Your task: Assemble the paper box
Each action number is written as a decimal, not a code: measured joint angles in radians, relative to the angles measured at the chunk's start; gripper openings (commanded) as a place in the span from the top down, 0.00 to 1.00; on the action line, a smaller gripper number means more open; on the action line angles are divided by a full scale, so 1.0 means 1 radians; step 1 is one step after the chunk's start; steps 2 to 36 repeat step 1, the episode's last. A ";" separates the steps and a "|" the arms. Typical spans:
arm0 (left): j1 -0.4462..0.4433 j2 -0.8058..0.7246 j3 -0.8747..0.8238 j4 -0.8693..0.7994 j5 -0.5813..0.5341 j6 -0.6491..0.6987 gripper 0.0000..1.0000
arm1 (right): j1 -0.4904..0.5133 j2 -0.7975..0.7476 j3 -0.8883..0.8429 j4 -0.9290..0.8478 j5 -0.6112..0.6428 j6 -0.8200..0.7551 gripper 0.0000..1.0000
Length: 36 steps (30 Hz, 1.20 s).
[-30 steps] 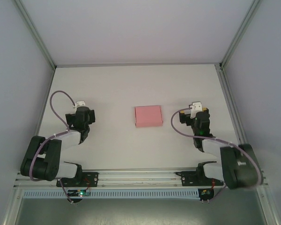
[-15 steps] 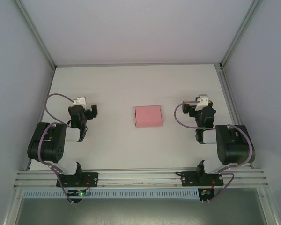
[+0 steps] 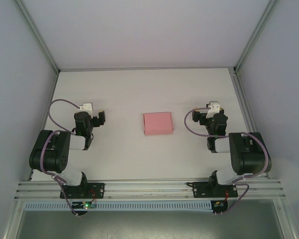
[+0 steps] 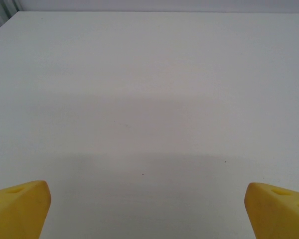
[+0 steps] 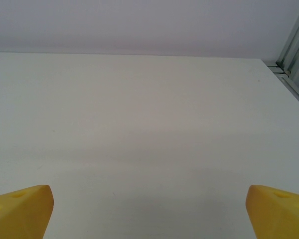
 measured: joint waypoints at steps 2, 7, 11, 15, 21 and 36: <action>0.000 0.000 0.000 0.000 0.000 0.000 0.00 | 0.000 0.000 0.000 -0.001 0.003 0.000 0.02; 0.000 0.000 0.000 0.000 0.000 0.000 0.00 | 0.000 0.000 0.000 -0.001 0.003 0.000 0.02; 0.000 0.000 0.000 0.000 0.000 0.000 0.00 | 0.000 0.000 0.000 -0.001 0.003 0.000 0.02; 0.000 0.000 0.000 0.000 0.000 0.000 0.00 | 0.000 0.000 0.000 -0.001 0.003 0.000 0.02; 0.000 0.000 0.000 0.000 0.000 0.000 0.00 | 0.000 0.000 0.000 -0.001 0.003 0.000 0.02; 0.000 0.000 0.000 0.000 0.000 0.000 0.00 | 0.000 0.000 0.000 -0.001 0.003 0.000 0.02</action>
